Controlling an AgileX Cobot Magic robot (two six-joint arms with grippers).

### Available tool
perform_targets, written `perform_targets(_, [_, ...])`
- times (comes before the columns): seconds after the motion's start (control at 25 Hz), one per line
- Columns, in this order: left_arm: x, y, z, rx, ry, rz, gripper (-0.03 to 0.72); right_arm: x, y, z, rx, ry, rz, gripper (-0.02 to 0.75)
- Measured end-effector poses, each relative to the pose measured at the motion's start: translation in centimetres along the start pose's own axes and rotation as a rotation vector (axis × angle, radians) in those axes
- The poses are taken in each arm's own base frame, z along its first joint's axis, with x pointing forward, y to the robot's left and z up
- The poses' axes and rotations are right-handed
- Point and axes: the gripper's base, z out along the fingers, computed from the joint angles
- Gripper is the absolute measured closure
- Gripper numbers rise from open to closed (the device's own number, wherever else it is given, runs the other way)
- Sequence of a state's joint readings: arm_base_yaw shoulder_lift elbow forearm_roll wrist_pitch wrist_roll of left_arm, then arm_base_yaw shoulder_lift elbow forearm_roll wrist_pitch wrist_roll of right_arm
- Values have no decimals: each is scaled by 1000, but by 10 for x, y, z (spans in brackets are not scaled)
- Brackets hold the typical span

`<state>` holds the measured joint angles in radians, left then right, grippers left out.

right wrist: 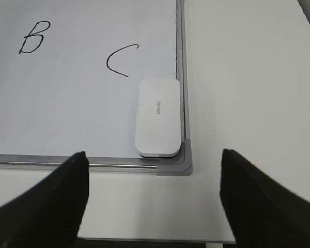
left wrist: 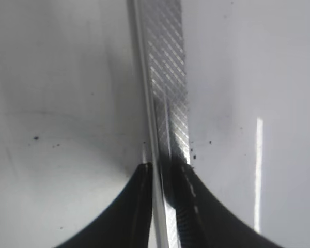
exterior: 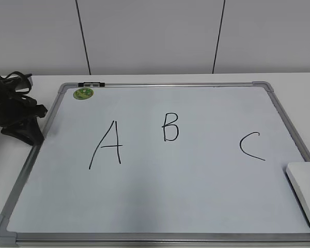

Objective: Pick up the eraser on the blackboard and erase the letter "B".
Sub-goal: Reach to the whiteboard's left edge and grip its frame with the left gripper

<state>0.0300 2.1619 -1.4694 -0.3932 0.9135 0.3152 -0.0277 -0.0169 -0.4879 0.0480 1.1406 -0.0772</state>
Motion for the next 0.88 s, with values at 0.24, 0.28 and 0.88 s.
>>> perform_targets(0.24, [0, 0, 0, 0, 0, 0, 555, 0, 0, 0, 0, 0, 0, 151])
perform_targets(0.28, [0, 0, 0, 0, 0, 0, 554, 0, 0, 0, 0, 0, 0, 151])
perform_targets(0.88, [-2, 1, 3, 10, 18, -3, 624, 0, 0, 0, 0, 0, 0, 151])
